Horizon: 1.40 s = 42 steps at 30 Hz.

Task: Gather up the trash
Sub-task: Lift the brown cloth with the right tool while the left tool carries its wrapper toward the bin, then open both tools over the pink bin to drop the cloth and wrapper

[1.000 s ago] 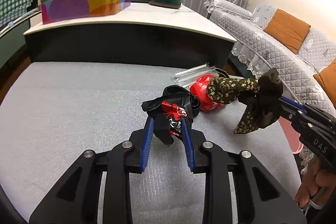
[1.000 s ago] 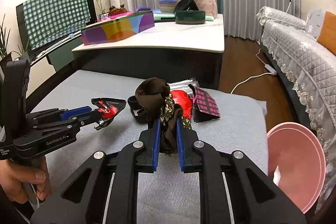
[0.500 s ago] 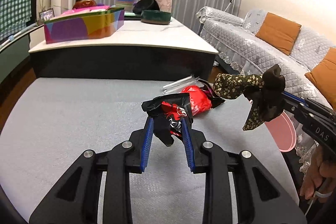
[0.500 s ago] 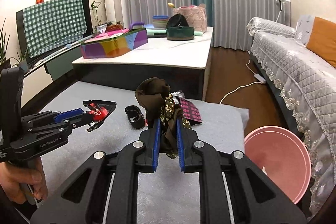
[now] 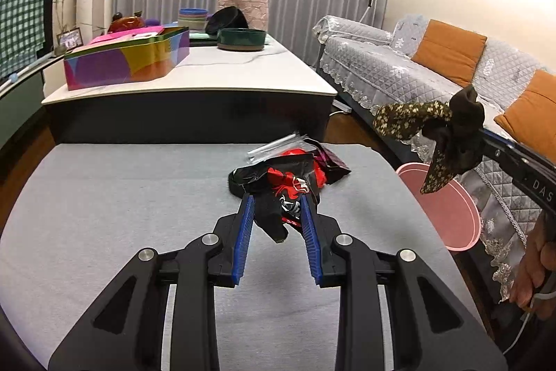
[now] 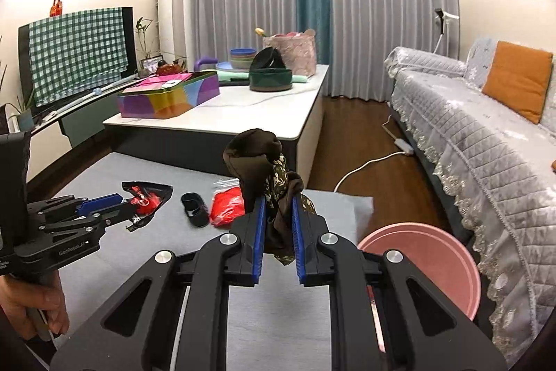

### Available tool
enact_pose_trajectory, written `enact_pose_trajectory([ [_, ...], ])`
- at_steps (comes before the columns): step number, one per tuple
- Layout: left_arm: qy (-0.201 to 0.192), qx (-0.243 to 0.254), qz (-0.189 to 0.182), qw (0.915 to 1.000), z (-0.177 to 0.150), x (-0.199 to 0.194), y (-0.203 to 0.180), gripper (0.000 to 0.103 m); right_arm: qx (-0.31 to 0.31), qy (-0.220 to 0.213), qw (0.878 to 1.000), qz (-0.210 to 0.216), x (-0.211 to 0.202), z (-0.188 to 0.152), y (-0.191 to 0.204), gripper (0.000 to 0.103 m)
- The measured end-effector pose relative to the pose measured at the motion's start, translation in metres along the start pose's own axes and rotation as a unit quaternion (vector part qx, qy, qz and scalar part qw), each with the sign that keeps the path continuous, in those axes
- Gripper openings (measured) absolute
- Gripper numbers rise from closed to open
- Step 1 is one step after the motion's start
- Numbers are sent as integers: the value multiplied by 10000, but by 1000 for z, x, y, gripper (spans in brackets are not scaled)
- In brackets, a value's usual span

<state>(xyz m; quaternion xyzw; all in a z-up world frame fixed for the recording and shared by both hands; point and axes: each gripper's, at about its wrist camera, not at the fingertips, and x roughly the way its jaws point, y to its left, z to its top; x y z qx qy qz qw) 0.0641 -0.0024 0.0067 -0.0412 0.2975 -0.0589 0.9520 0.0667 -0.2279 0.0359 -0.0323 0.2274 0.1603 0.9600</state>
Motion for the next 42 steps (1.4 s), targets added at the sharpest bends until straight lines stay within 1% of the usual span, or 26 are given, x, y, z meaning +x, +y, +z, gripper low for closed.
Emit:
enact_pose_trajectory([
  [6,-31,81,-99,9999,3,-2,-17,28,62,-85,9998,-177,-12,3,-17,15],
  [15,-8,180,-255,9995,6,3,-39,28,320,-65,9982,-512,-24,1,-58,15],
  [24,-1,297,-481,9984,10,9,-63,28,385,-101,9959,-814,-38,-1,-83,15],
  [28,36,331,-650,9973,14,12,-78,28,485,-138,9941,-964,-45,-1,-98,15],
  [34,17,445,-810,9957,23,17,-102,28,542,-208,9908,-1220,-57,3,-118,15],
  [42,84,536,-1039,9931,30,32,-139,28,782,-241,9851,-1510,-63,4,-151,15],
])
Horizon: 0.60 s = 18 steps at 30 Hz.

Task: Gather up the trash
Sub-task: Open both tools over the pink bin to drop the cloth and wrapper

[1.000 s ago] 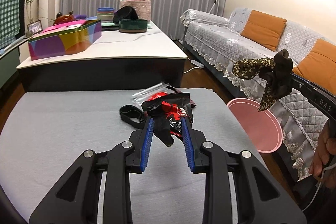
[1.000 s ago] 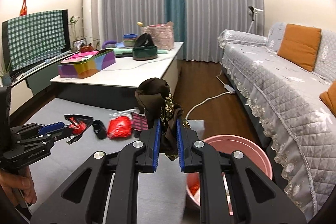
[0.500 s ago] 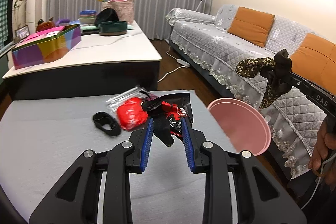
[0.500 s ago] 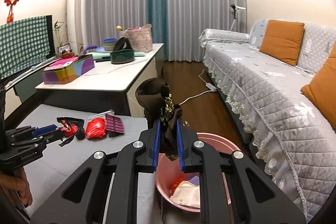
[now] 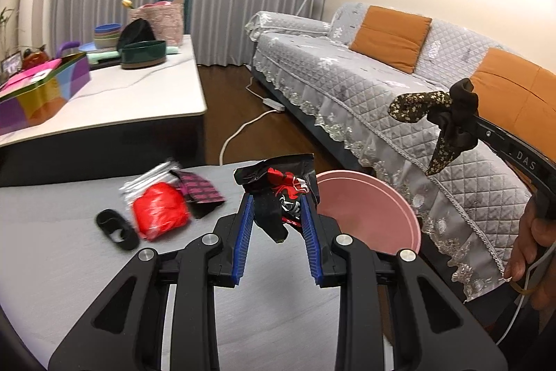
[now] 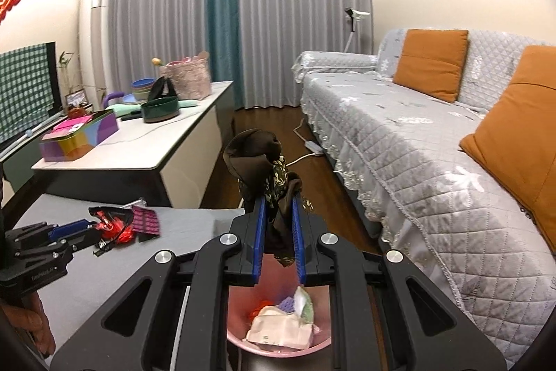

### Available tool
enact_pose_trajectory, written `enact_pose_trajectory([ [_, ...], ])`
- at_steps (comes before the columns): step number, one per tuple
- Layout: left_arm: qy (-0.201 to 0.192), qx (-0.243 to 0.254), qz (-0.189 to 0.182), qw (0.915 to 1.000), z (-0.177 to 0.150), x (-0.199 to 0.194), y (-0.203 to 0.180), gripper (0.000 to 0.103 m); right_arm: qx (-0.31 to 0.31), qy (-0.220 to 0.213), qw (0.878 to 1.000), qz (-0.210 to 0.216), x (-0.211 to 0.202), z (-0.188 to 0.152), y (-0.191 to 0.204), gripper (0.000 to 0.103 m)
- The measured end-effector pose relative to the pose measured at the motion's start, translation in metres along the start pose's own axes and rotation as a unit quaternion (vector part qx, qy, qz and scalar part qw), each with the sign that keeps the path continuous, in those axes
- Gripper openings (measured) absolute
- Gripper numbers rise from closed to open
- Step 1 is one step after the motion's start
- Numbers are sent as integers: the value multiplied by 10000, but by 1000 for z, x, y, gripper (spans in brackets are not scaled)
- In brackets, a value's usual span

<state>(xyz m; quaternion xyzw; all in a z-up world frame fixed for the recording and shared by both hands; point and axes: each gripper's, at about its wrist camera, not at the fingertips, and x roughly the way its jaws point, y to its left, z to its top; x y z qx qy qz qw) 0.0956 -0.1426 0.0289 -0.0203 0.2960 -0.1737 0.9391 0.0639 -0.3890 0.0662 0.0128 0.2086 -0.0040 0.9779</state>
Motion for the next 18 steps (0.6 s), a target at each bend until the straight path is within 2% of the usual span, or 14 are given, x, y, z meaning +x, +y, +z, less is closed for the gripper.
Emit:
enact_pose_trajectory([
  [18,267,265,-438,9983,19,78,-58,28,225,300,9989,-285,39,-6,-31,15],
])
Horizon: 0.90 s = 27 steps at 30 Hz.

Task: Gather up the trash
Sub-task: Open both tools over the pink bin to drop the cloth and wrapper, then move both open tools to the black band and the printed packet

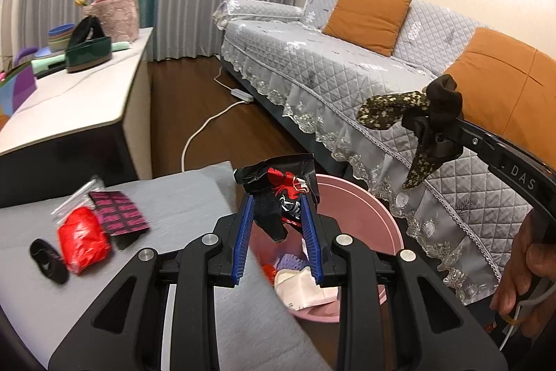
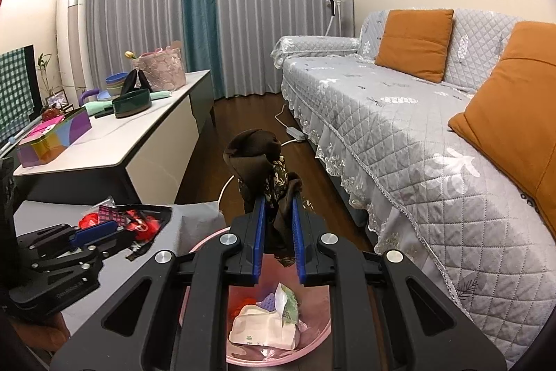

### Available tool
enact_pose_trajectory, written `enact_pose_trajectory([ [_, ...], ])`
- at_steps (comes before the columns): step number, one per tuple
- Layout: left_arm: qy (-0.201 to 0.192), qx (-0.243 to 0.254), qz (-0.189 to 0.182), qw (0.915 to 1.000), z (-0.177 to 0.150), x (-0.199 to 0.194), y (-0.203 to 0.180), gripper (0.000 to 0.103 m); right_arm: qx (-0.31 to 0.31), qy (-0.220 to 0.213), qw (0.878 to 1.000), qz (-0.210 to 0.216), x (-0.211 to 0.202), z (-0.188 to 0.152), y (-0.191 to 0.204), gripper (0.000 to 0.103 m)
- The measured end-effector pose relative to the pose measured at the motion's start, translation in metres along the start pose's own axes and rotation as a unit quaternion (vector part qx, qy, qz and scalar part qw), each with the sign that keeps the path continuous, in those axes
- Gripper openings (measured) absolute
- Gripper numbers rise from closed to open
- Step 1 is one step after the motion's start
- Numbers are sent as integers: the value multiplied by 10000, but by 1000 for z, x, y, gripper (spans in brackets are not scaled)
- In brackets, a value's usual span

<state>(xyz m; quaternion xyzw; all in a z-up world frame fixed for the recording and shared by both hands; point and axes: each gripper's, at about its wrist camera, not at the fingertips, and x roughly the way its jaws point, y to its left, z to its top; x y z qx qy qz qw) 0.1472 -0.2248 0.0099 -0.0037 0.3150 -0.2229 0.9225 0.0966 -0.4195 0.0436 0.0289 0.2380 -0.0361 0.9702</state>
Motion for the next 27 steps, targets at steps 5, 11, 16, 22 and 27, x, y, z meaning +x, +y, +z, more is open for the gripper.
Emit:
enact_pose_trajectory([
  [5,139,70,-122,9998,1,18,-10,29,26,114,9999,-13,12,-3,-3,15],
  [11,341,107,-92,9993,-3,31,-14,51,94,124,9999,-72,15,-5,-7,51],
  [16,325,67,-41,9994,-12,17,-7,51,168,84,9998,-60,13,-4,-6,53],
  [22,251,-10,95,9996,-25,-16,12,42,171,18,9998,141,7,-1,7,53],
  [27,136,-102,301,9994,-34,-51,41,34,205,-23,9989,428,0,-2,26,53],
])
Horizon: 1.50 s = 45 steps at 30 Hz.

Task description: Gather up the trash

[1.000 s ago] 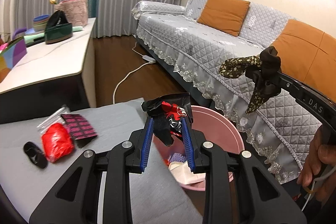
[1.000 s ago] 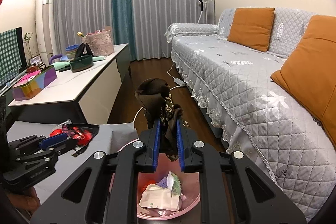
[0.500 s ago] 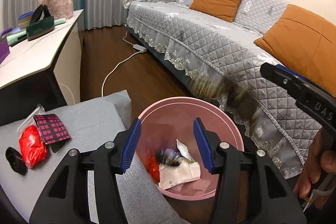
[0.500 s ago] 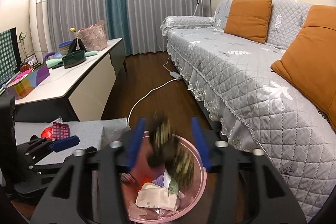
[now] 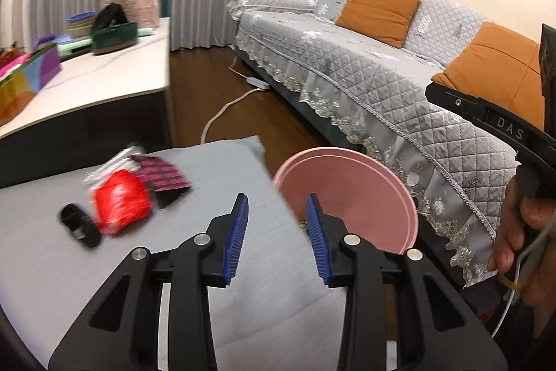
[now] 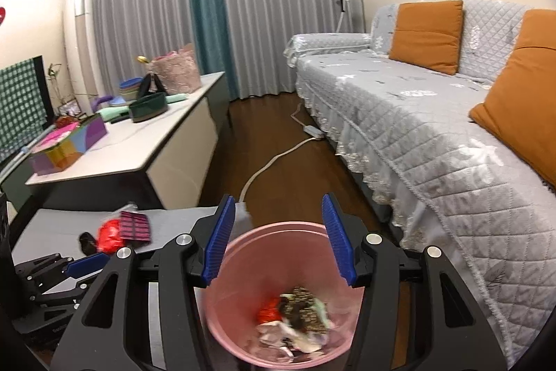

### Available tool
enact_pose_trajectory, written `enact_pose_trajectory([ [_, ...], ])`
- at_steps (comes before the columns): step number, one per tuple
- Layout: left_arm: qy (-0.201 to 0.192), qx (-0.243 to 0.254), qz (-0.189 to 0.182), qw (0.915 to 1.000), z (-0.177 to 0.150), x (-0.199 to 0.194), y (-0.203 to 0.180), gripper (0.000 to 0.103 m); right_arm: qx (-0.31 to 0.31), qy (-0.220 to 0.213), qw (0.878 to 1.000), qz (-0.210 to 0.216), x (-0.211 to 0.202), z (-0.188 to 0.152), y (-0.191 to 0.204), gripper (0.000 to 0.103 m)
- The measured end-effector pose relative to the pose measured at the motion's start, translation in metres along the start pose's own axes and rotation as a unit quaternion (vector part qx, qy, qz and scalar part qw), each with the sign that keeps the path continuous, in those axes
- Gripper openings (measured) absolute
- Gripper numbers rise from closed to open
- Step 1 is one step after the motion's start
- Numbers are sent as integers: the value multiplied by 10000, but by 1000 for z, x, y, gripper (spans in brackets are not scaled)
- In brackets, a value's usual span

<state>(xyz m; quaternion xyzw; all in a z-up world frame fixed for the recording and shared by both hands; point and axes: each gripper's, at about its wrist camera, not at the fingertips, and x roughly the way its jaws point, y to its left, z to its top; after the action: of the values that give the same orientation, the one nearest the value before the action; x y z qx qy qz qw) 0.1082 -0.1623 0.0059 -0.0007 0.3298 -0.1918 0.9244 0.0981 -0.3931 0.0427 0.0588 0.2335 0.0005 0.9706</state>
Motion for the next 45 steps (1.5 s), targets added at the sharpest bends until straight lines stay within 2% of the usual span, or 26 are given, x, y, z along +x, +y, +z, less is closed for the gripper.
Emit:
enact_pose_trajectory([
  [2,-47,-48,93,9999,-3,-11,12,28,16,-24,9999,140,-2,-1,12,53],
  [8,-267,-359,498,9978,-24,-42,64,27,-184,-142,9980,591,-5,-6,54,53],
  [12,-264,-644,722,9950,-32,-46,95,26,-299,-89,9953,913,3,-13,81,53],
  [14,-314,-733,790,9937,-34,-48,108,17,-324,-12,9938,1061,12,-17,94,53],
  [16,-330,-781,866,9926,-37,-48,118,17,-330,63,9927,1157,20,-19,104,53],
  [23,-311,-1038,1028,9888,-44,-39,146,17,-335,318,9888,1422,54,-27,134,54],
  [27,-292,-1236,1037,9865,-43,-30,160,17,-377,487,9865,1521,75,-31,147,64],
  [35,-111,-1542,1204,9806,-43,1,181,17,-444,874,9811,1667,115,-42,166,70],
  [39,9,-1699,1243,9776,-45,11,191,17,-467,1118,9773,1736,140,-48,177,77],
  [45,65,-1749,1150,9778,-40,17,193,17,-479,1399,9728,1785,166,-51,188,77],
])
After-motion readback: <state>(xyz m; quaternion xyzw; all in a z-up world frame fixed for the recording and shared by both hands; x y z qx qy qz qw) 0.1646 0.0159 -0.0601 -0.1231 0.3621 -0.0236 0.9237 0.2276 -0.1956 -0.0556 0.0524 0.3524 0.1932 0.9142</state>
